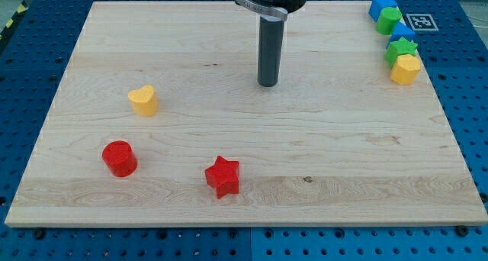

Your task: Move your hand to the center

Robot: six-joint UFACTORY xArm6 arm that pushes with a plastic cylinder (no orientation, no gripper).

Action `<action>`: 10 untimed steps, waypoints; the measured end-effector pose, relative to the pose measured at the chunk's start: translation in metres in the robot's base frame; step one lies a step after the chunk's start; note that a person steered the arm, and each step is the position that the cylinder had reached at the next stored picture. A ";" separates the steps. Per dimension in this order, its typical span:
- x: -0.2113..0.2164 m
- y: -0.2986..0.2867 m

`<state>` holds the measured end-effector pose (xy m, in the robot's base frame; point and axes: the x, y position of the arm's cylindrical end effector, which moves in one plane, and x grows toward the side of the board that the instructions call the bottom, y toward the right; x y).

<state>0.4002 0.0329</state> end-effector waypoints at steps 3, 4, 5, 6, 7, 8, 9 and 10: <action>0.000 0.000; 0.000 -0.001; 0.000 -0.001; -0.001 -0.004; -0.001 -0.004; -0.001 -0.005; -0.001 -0.008; -0.001 -0.011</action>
<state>0.3991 0.0215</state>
